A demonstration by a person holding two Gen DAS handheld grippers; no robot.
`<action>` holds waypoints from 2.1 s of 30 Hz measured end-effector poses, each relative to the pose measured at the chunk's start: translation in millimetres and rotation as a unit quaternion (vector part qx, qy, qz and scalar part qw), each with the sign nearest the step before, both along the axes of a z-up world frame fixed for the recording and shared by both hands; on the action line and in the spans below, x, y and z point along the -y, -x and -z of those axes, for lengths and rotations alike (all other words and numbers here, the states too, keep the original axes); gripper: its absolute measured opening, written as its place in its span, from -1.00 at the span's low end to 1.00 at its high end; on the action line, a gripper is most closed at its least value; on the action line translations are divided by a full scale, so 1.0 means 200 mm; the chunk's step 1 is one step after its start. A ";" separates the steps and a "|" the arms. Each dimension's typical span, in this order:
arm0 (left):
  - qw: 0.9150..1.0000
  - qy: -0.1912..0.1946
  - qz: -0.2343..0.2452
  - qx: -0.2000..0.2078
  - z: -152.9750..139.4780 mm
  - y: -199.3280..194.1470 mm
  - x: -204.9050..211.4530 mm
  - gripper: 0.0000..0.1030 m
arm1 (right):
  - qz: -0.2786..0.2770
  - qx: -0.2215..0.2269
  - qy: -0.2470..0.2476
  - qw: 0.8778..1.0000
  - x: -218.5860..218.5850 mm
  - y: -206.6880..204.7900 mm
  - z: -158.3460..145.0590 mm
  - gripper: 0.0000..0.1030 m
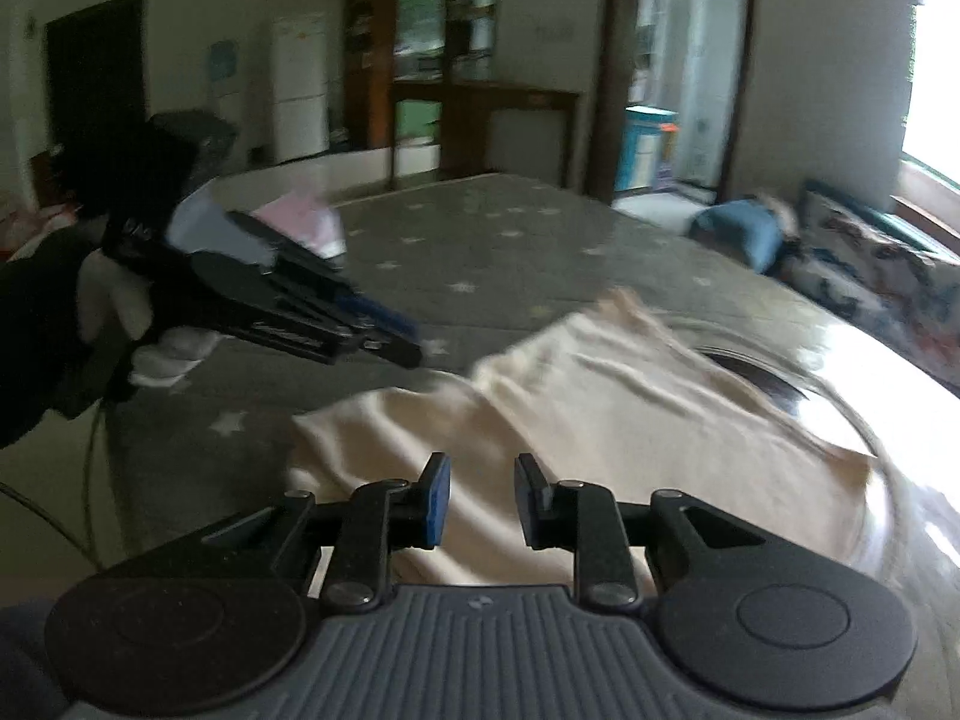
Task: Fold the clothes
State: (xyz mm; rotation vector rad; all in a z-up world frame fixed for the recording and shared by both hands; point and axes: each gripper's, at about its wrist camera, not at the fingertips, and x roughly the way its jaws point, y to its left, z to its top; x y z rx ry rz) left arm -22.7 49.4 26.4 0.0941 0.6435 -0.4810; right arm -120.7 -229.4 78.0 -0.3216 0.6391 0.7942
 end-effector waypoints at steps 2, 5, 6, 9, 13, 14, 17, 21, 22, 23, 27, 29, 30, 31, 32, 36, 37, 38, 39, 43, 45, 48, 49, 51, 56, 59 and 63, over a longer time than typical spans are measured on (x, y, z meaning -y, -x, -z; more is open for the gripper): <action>1.000 -0.001 0.019 0.004 -0.01 0.01 0.01 -0.63 | -0.024 -0.010 0.002 1.000 -0.09 -0.02 0.03 -0.56; 0.999 -0.026 0.043 -0.002 0.03 -0.02 0.06 -0.66 | -0.059 -0.025 0.006 0.998 -0.23 -0.04 0.07 -0.56; 0.998 -0.030 0.048 -0.008 0.04 -0.04 0.07 -0.68 | -0.071 -0.030 0.007 0.997 -0.27 -0.05 0.08 -0.56; 0.998 -0.037 0.048 -0.013 0.06 -0.10 0.05 -0.68 | -0.105 -0.069 0.011 0.992 -0.39 -0.08 0.14 -0.56; 0.998 -0.045 0.035 -0.015 0.08 -0.15 0.02 -0.68 | -0.142 -0.082 0.030 0.986 -0.43 -0.01 0.16 -0.54; 0.998 -0.044 0.030 -0.016 0.08 -0.16 0.01 -0.68 | -0.147 -0.092 0.028 0.985 -0.43 0.00 0.16 -0.55; 0.999 -0.025 0.025 -0.013 0.08 -0.15 -0.05 -0.68 | -0.157 -0.065 0.034 0.985 -0.39 0.02 0.08 -0.55; 0.999 0.001 0.039 -0.013 0.05 -0.10 -0.09 -0.66 | -0.130 -0.057 0.029 0.989 -0.34 -0.07 0.02 -0.55; 0.999 0.004 0.041 -0.012 0.04 -0.08 -0.09 -0.66 | -0.124 -0.052 0.038 0.990 -0.34 -0.10 0.03 -0.55; 0.999 0.006 0.038 -0.013 0.03 -0.06 -0.09 -0.66 | -0.117 -0.047 0.046 0.991 -0.34 -0.12 0.04 -0.55; 0.999 0.028 0.028 -0.023 0.03 0.05 -0.12 -0.66 | -0.073 -0.044 0.041 0.996 -0.30 -0.27 0.03 -0.54; 0.998 0.038 0.033 -0.027 0.04 0.13 -0.12 -0.66 | -0.071 -0.049 0.046 0.995 -0.31 -0.31 0.07 -0.53; 0.998 0.040 0.035 -0.030 0.05 0.17 -0.11 -0.66 | -0.075 -0.051 0.050 0.995 -0.32 -0.33 0.09 -0.54; 0.998 0.041 0.038 -0.032 0.06 0.20 -0.10 -0.66 | -0.080 -0.044 0.060 0.994 -0.34 -0.33 0.12 -0.55; 0.998 0.042 0.040 -0.034 0.07 0.24 -0.10 -0.66 | -0.082 -0.030 0.075 0.993 -0.37 -0.33 0.15 -0.47; 0.998 0.034 0.027 -0.039 0.07 0.32 -0.11 -0.66 | -0.065 -0.031 0.059 0.996 -0.41 -0.38 0.17 -0.38; 0.998 0.034 0.023 -0.041 0.07 0.33 -0.13 -0.66 | -0.058 -0.032 0.051 0.997 -0.40 -0.39 0.16 -0.38; 0.998 0.034 0.018 -0.043 0.06 0.33 -0.15 -0.65 | -0.050 -0.030 0.042 0.997 -0.38 -0.40 0.14 -0.38; 0.998 0.034 0.013 -0.044 0.06 0.34 -0.16 -0.64 | -0.043 -0.029 0.034 0.998 -0.36 -0.41 0.13 -0.38; 0.999 0.028 -0.013 -0.024 -0.01 0.35 -0.20 -0.65 | -0.014 -0.025 0.012 1.000 -0.24 -0.42 0.08 -0.38; 0.999 0.037 -0.006 -0.007 -0.06 0.34 -0.16 -0.65 | -0.013 -0.025 0.011 1.000 -0.18 -0.37 0.06 -0.38; 0.999 0.047 0.017 0.010 -0.10 0.29 -0.06 -0.64 | -0.020 -0.032 0.010 0.999 -0.12 -0.28 0.06 -0.38; 0.998 0.047 0.026 0.012 -0.09 0.27 -0.01 -0.64 | -0.023 -0.035 0.012 0.999 -0.09 -0.24 0.07 -0.38; 0.998 0.046 0.045 0.016 -0.09 0.21 0.08 -0.64 | -0.021 -0.037 0.018 0.999 -0.06 -0.19 0.09 -0.38; 0.999 0.012 0.036 -0.009 0.03 0.06 0.18 -0.65 | 0.020 -0.060 0.018 0.998 0.09 -0.13 0.18 -0.38; 0.999 0.006 0.039 -0.008 0.03 0.07 0.18 -0.65 | 0.047 -0.070 0.001 0.996 0.23 -0.08 0.18 -0.38; 0.999 -0.005 0.050 0.008 -0.01 0.11 0.22 -0.56 | 0.074 -0.057 -0.021 0.995 0.34 -0.03 0.13 -0.38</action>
